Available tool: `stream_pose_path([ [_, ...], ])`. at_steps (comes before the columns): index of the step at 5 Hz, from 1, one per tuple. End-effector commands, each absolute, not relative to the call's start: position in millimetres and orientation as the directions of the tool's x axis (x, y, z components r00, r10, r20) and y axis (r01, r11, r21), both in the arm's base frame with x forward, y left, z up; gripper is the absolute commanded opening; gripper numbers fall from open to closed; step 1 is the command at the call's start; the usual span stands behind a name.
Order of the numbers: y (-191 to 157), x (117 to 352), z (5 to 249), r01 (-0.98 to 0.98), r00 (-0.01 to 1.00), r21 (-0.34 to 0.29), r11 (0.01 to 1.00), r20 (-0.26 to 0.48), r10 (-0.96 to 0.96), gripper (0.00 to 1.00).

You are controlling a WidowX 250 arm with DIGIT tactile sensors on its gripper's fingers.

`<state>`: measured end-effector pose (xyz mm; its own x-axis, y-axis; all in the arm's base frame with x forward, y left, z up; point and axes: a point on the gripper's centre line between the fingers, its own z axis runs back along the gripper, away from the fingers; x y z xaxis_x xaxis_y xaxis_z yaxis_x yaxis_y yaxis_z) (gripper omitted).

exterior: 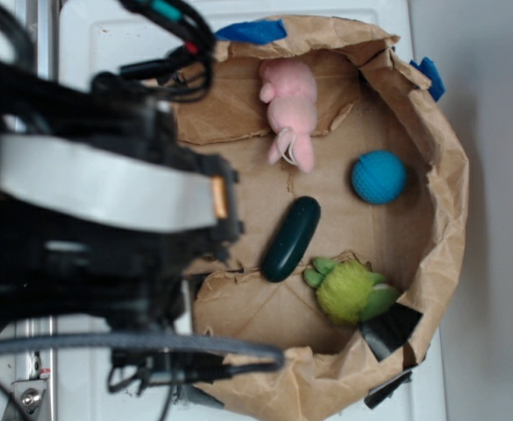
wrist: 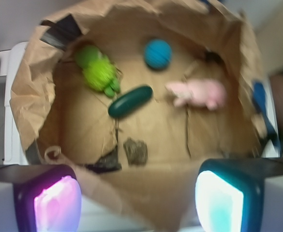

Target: Grab the green animal.

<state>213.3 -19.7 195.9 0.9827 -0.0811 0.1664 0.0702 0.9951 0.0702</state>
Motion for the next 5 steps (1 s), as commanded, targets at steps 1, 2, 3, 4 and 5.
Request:
stream_pose_path([
  [1,-15.8,231.4,177.1,0.212,0.946,0.053,0.976,0.24,-0.219,1.0],
  [2,-6.6,236.5,148.8,0.218,0.95,0.056,0.974,0.218,-0.225,1.0],
  [3,6.8,244.5,133.4,0.186,0.964,0.032,0.982,0.188,-0.189,1.0],
  [4,14.1,254.2,125.7,0.149,0.974,0.003,0.989,0.169,-0.148,1.0],
  [5,2.8,257.6,113.5,0.168,0.972,0.02,0.986,0.163,-0.169,1.0],
])
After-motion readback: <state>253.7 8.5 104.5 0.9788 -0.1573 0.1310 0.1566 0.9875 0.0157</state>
